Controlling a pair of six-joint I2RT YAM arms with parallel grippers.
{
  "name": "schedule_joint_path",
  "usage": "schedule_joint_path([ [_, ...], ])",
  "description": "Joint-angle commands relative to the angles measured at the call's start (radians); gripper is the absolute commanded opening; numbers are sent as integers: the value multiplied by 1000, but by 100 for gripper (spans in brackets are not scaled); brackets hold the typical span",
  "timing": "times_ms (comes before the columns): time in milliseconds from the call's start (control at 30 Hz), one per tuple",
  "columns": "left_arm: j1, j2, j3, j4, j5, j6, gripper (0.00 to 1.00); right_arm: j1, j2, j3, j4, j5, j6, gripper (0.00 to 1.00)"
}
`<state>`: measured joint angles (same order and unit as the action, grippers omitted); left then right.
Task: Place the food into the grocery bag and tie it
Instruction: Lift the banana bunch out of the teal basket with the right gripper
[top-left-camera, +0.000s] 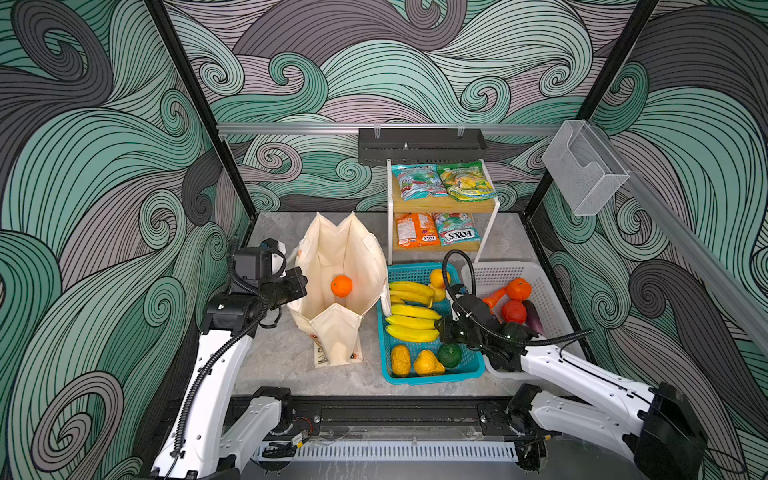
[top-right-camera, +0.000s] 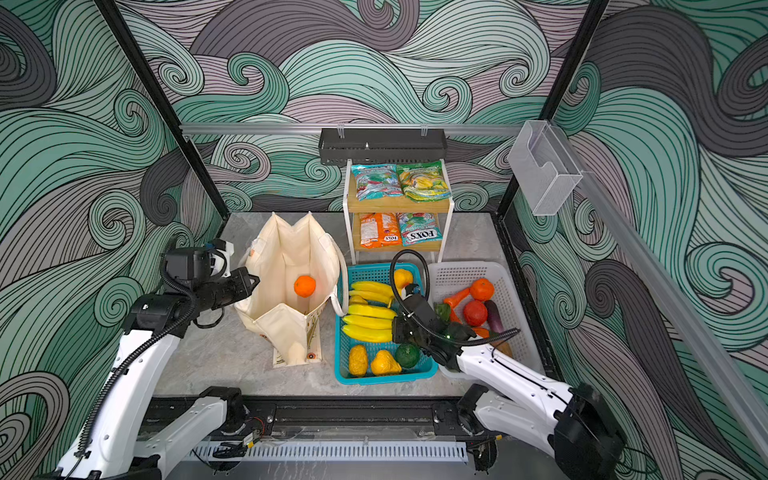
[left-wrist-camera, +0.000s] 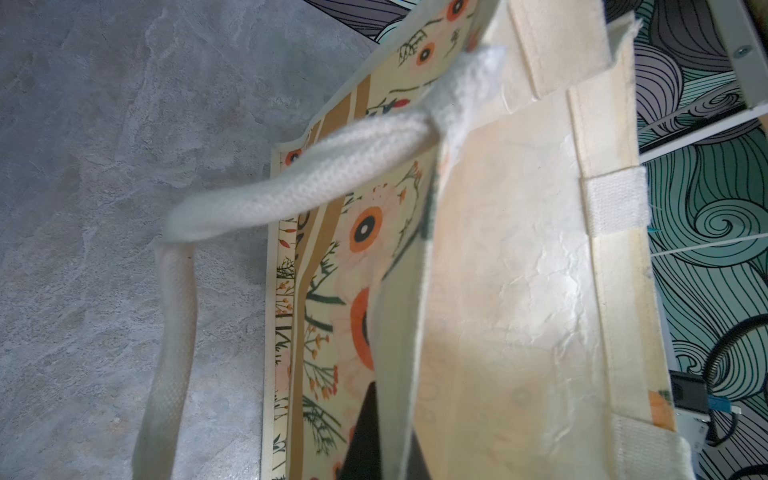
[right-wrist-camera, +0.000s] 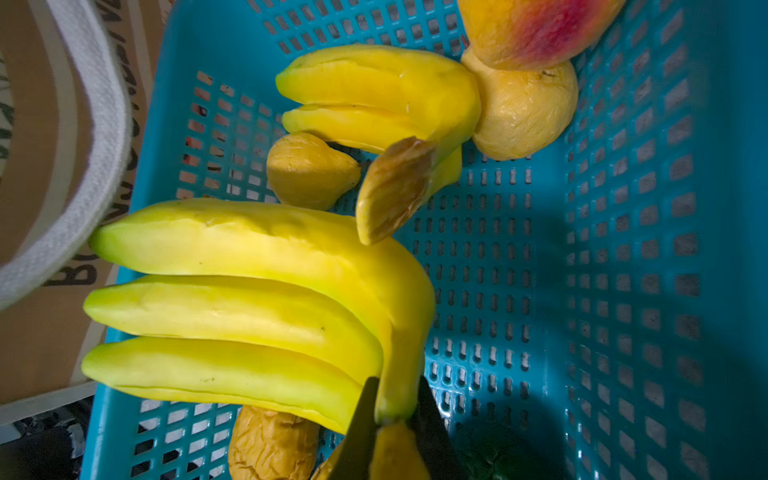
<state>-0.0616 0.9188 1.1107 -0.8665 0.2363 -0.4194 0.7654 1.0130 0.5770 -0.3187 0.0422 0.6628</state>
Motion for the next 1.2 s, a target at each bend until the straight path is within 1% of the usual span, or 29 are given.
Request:
schedule_joint_path([
  [0, -1, -14, 32, 38, 22, -2, 0, 5, -22, -3, -16, -32, 35, 0],
  [67, -1, -16, 31, 38, 22, -1, 0, 5, -37, -5, -24, -42, 44, 0],
  [200, 0, -17, 32, 38, 22, -1, 0, 5, -66, -28, -36, -7, 46, 0],
  [367, -1, -17, 28, 39, 24, -6, 0, 5, -90, -56, -35, 0, 53, 0],
  [467, -1, -14, 28, 43, 21, -5, 0, 5, -111, -37, -86, 1, 46, 0],
  [633, -1, 25, 75, 10, -68, 10, 0, 5, -182, -29, -130, 44, 34, 0],
  [700, -1, 37, 92, 4, -86, 13, 0, 5, -202, -11, -150, 46, 32, 0],
  [900, -1, 35, 85, 19, -63, 6, 0, 5, -210, 39, -176, 27, 17, 0],
  [1033, -1, 34, 69, 36, -35, -3, 0, 5, -207, 74, -187, 44, -7, 0],
  [1167, -1, 34, 64, 37, -37, -1, 0, 3, -199, 108, -187, 52, -35, 0],
])
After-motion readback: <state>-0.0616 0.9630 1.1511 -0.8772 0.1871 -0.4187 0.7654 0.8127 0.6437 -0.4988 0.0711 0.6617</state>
